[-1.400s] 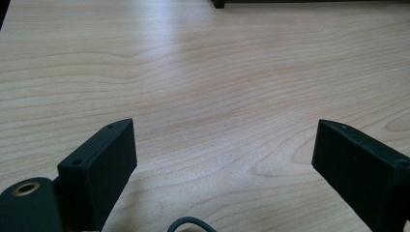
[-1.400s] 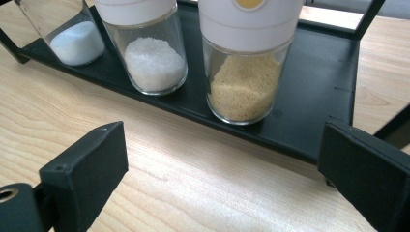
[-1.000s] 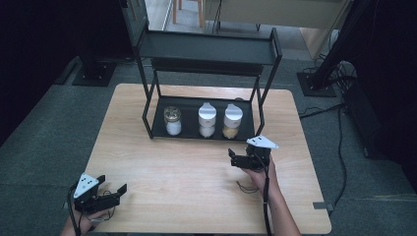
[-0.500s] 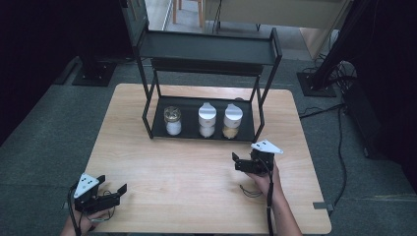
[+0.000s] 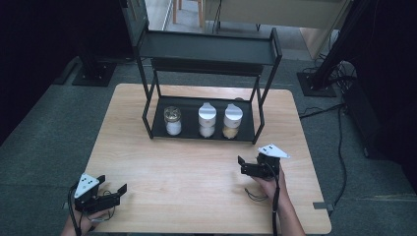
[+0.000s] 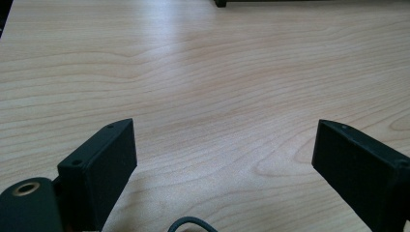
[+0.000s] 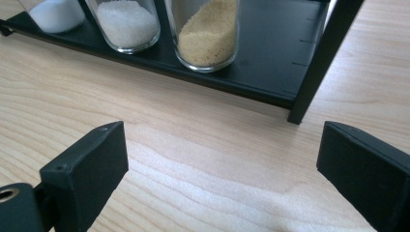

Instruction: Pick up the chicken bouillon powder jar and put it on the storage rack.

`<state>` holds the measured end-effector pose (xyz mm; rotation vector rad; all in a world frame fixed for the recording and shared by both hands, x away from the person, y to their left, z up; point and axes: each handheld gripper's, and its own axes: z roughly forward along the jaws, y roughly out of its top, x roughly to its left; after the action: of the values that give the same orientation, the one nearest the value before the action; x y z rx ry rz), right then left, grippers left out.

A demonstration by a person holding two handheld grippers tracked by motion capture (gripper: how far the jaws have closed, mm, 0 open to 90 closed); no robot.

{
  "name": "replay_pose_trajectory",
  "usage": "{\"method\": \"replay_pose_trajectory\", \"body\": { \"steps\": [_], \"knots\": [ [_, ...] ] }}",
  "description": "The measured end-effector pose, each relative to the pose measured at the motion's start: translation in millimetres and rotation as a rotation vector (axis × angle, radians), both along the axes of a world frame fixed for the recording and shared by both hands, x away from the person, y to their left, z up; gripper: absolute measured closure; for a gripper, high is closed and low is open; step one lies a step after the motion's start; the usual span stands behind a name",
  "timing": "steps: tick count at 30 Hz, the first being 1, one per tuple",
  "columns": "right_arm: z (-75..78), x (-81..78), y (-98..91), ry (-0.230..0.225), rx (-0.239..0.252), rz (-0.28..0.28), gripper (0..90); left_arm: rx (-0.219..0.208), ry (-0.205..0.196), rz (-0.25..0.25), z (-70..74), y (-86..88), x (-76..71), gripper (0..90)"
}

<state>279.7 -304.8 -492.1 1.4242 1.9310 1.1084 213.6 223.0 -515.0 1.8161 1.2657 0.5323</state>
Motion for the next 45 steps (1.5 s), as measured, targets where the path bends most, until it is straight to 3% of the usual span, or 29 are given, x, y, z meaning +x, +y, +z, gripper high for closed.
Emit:
{"method": "replay_pose_trajectory", "body": {
  "steps": [45],
  "knots": [
    [-11.8,-37.4,-59.4,0.004,0.013,-0.065,3.8,0.006,0.0,0.012,-0.1,-0.5,0.2,8.8]
  ]
}}
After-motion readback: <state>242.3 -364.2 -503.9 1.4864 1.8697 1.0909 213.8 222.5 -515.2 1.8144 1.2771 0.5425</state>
